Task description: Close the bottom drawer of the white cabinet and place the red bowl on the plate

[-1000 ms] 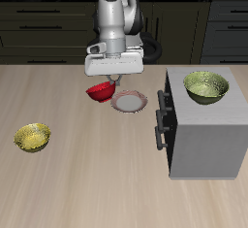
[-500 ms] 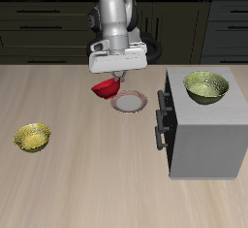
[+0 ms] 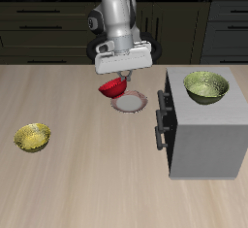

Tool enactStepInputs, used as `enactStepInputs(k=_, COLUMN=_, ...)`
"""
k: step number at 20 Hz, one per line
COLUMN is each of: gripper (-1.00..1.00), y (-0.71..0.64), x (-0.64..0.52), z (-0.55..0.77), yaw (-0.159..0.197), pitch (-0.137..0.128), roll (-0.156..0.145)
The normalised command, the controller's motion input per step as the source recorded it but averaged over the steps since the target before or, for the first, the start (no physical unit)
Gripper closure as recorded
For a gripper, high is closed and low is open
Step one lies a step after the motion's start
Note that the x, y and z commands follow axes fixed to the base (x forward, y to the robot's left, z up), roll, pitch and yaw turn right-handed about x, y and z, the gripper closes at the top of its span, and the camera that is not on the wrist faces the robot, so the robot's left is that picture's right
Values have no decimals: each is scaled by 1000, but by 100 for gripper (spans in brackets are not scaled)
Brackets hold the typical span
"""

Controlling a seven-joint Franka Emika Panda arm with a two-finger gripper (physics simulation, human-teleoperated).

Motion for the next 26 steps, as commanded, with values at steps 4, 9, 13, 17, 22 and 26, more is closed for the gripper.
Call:
enactStepInputs(k=4, gripper=100, y=96, x=-84, z=-54, yaw=0, pitch=2, roll=10)
enactStepInputs(k=9, gripper=100, y=52, x=-49, z=-90, yaw=-3, pitch=13, roll=13)
enactStepInputs(k=13, gripper=100, y=225, x=48, z=-17, yaw=11, pitch=-14, roll=46)
enactStepInputs(k=17, gripper=100, y=264, x=51, z=-33, yaw=9, pitch=-1, roll=45)
enactStepInputs(k=22, gripper=100, y=17, x=5, z=-81, yaw=-4, pitch=18, roll=-13)
enactStepInputs(k=26, gripper=100, y=-1, x=-29, z=-176, yaw=-7, pitch=43, roll=7)
